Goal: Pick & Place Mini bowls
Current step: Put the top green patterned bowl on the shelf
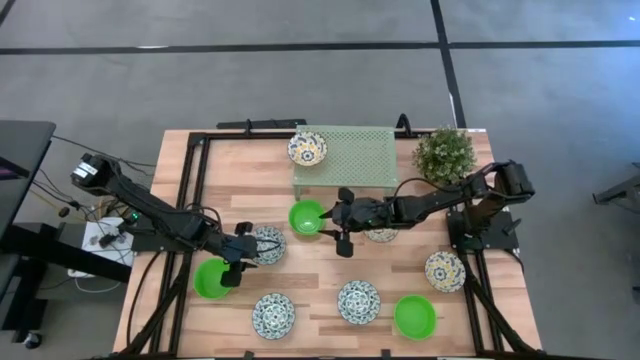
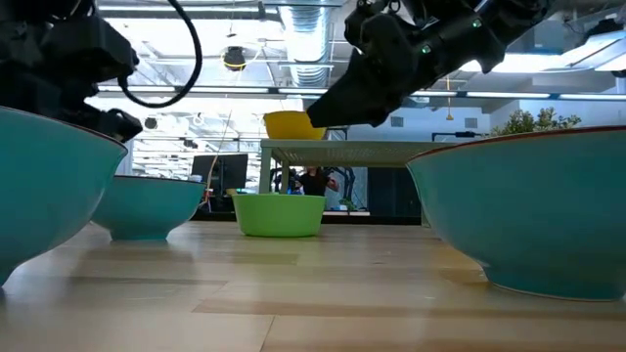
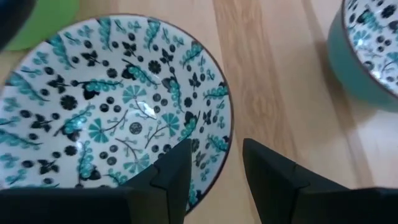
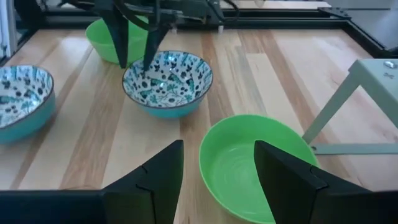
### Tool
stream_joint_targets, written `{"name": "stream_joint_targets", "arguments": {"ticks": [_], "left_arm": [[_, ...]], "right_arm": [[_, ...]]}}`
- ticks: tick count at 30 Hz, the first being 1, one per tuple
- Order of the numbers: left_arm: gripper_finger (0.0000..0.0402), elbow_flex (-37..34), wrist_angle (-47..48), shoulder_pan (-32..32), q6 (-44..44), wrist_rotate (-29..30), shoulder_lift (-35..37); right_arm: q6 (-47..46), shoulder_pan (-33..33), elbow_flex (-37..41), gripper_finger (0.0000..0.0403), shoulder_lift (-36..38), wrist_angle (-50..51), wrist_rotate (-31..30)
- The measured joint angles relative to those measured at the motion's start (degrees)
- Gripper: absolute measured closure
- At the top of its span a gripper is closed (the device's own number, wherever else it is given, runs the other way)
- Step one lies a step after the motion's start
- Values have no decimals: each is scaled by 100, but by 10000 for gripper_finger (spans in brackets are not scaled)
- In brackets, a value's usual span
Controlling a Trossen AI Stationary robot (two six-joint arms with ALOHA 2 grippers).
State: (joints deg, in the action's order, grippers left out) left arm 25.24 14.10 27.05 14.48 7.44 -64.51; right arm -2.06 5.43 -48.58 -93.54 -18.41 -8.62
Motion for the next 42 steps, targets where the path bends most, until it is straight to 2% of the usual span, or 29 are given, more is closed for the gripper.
{"name": "stream_joint_targets", "arguments": {"ticks": [8,12,17,20,26,31,37,42], "left_arm": [[272,-81,-334,-2,-52,7,-566],[312,-65,-518,-11,-60,318,-719],[382,2,-551,-26,-78,762,-546],[386,114,-422,-28,-12,663,-299],[387,826,-516,-118,35,802,65],[383,1685,-604,-346,-658,865,7],[384,2503,-544,-935,-1527,889,-227],[384,3086,-512,-1597,-2051,525,-642]], "right_arm": [[265,-2,0,213,9,-4,-14],[642,0,0,217,57,30,-22],[806,56,1,227,386,178,-44],[795,105,2,234,792,622,-50],[151,247,-4,251,1796,1861,-70],[-386,412,-2,267,2477,2687,-70],[-1079,677,-1,283,2790,3564,-68],[-1546,971,0,287,2793,4289,-70]]}}
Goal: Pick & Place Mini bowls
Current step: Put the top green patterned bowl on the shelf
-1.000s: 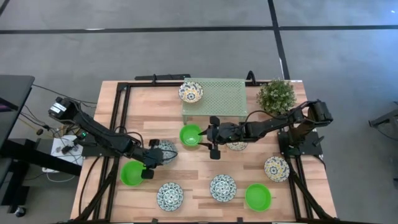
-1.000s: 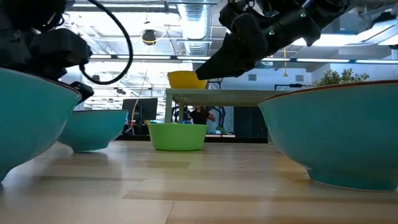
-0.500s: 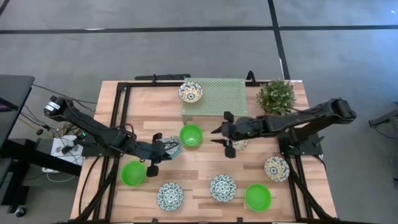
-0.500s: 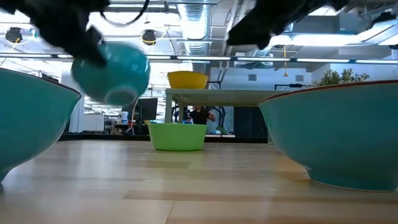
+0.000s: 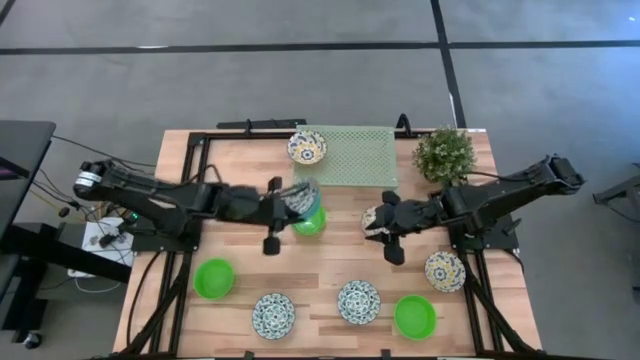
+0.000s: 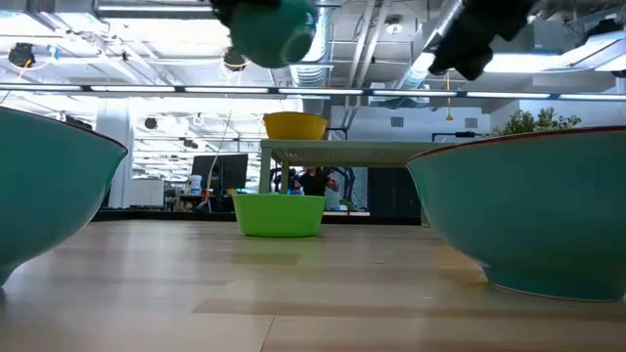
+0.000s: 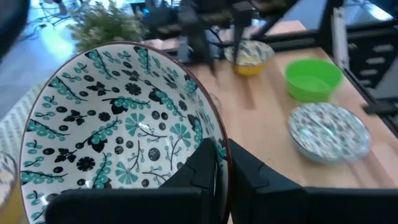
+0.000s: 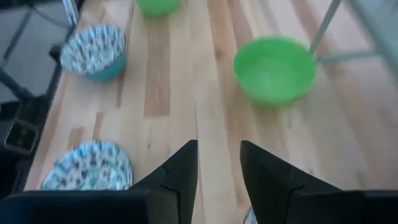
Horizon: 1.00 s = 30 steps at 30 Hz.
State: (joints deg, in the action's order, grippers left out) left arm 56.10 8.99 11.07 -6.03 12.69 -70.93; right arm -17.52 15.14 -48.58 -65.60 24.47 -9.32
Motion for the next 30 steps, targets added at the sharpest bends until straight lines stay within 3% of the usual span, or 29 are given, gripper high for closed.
{"name": "stream_joint_targets", "arguments": {"ticks": [6,10,14,18,23,30], "left_arm": [[383,541,-39,-703,-704,-715,-690],[383,989,46,-1011,-1481,-732,-1208],[383,1522,284,-1258,-2126,-721,-1677],[383,2001,319,-1494,-2526,-1162,-2039],[383,2423,710,-1822,-3087,-1208,-2558],[383,2878,572,-2126,-3559,-1427,-3116]], "right_arm": [[-15,294,2,287,-79,-25,-70],[-162,348,0,287,-33,-27,-701],[-1203,312,0,287,113,157,-1350],[-1858,362,0,287,203,477,-1478],[-2083,482,0,287,160,666,-1521],[-2308,671,0,287,153,694,-1526]]}}
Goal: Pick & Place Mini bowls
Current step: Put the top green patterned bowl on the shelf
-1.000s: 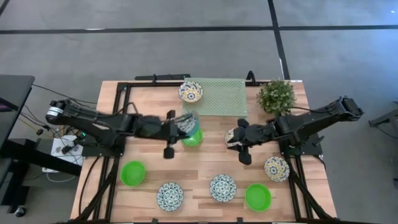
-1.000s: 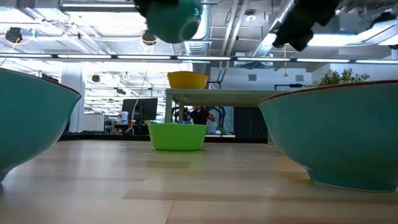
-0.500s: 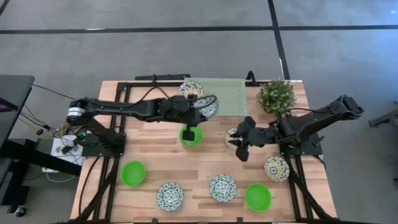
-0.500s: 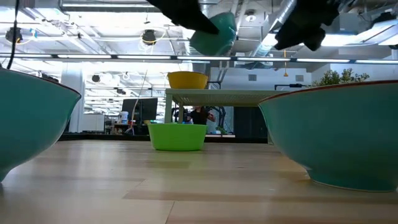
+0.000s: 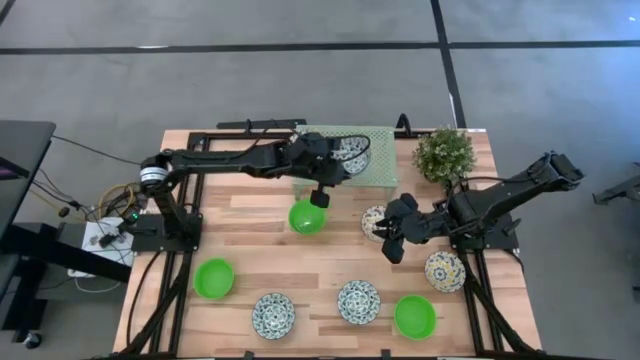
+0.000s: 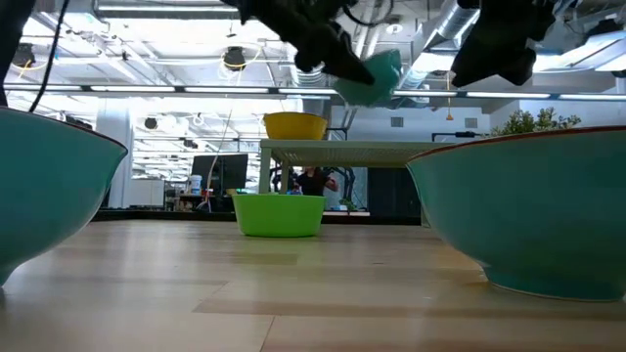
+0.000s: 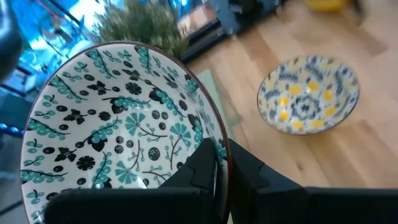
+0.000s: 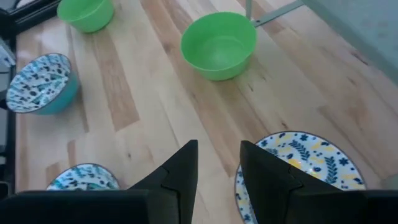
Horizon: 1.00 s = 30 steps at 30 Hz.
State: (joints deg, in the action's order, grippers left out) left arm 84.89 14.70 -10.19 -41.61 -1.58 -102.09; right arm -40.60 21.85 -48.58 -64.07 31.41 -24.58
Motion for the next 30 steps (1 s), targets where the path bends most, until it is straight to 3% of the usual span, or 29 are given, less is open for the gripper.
{"name": "stream_joint_targets", "arguments": {"ticks": [10,14,30], "left_arm": [[382,120,76,-363,-314,-20,-420],[382,128,-17,-392,-318,-259,-409],[382,122,68,-620,-172,-291,-459]], "right_arm": [[-120,412,0,287,0,-11,-299],[-392,587,0,287,0,-10,-402],[-603,933,101,287,0,-58,-567]]}}
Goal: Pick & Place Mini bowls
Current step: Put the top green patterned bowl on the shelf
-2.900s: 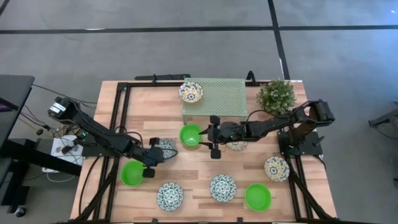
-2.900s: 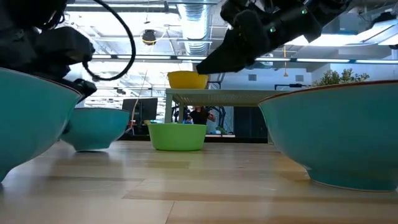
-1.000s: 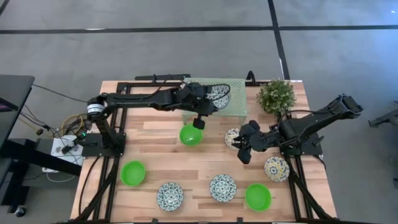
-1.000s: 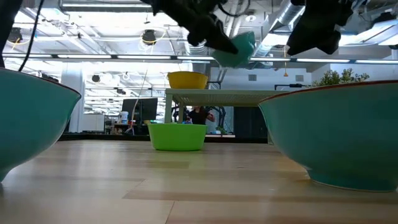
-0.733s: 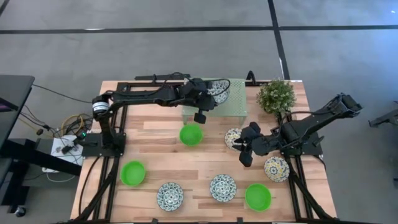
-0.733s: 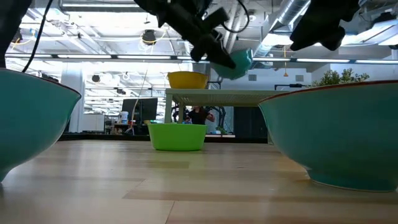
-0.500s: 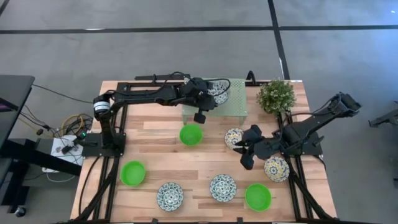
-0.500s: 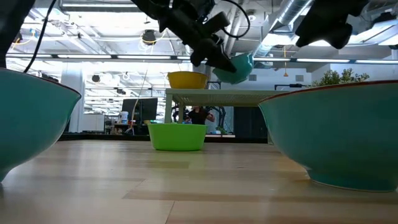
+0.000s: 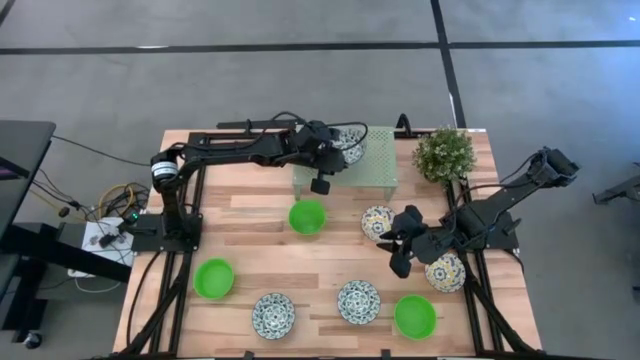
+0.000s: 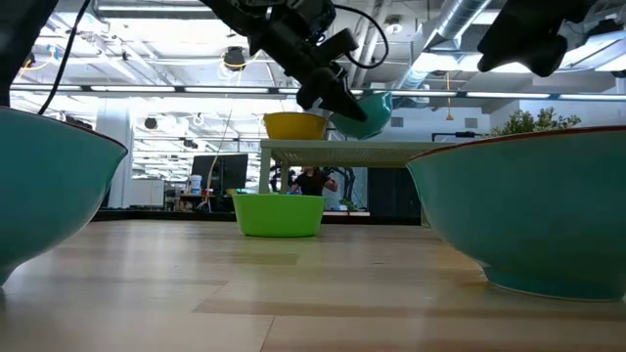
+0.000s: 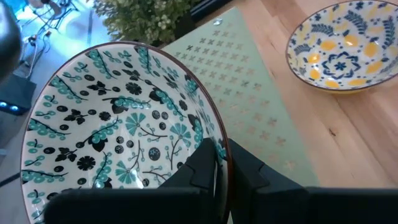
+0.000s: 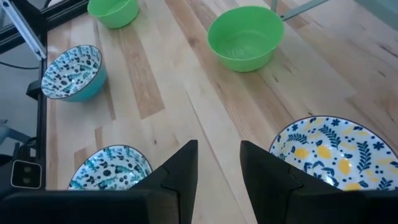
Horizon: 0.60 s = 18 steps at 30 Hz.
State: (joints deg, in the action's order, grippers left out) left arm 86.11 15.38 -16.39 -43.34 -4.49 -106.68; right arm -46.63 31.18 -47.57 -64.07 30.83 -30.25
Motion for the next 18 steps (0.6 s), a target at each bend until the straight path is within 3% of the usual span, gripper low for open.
{"name": "stream_joint_targets", "arguments": {"ticks": [12,18], "left_arm": [[381,0,10,-36,33,15,-12],[354,-2,14,-6,36,-1,-12]], "right_arm": [[0,-2,2,287,0,2,-117],[0,-9,2,287,0,2,-116]]}}
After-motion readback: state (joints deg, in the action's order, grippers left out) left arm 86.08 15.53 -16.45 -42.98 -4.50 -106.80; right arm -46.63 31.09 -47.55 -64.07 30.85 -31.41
